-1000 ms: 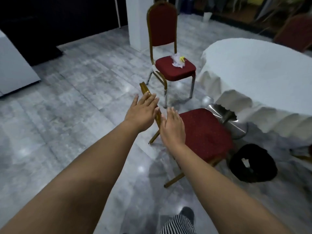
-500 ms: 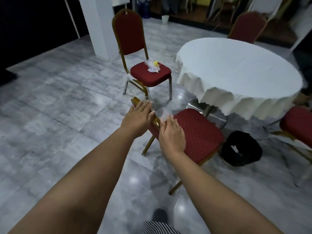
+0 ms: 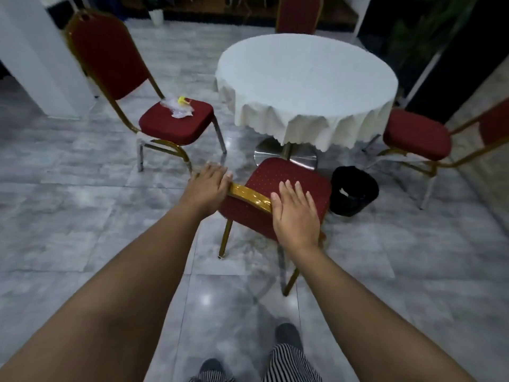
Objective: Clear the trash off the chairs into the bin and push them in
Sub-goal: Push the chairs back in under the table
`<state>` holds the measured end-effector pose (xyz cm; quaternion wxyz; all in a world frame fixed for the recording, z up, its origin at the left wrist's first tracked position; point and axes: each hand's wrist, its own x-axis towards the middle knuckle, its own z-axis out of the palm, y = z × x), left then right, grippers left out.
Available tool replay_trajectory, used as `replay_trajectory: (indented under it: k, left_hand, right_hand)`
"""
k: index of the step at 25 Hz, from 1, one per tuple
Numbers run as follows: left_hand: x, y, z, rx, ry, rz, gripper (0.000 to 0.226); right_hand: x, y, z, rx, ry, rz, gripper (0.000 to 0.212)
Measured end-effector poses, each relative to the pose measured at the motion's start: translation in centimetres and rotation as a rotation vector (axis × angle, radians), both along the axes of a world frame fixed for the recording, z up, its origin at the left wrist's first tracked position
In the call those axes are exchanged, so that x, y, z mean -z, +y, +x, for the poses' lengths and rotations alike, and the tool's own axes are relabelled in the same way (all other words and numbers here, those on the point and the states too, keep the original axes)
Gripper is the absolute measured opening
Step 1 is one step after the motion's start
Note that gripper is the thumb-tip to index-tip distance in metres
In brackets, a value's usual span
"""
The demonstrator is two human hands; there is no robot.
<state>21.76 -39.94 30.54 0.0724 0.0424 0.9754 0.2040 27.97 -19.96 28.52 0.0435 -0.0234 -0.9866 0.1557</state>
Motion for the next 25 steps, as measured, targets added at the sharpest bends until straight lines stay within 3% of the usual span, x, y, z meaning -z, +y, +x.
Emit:
replay_trajectory:
  k: [7, 16, 25]
  left_hand:
    - [0.3, -1.1, -3.5, 0.162, 0.021, 0.028, 0.056]
    - [0.3, -0.9, -2.9, 0.220, 0.052, 0.035, 0.051]
    - [-0.2, 4.8, 5.1, 0.018, 0.055, 0.057, 0.052]
  right_hand:
    - [0.6, -1.0, 0.2, 0.106, 0.065, -0.050, 0.080]
    - [1.1, -0.3, 0.0, 0.103, 0.120, -0.080, 0.073]
    - [0.9, 6.3, 3.1, -0.021, 0.138, -0.064, 0.066]
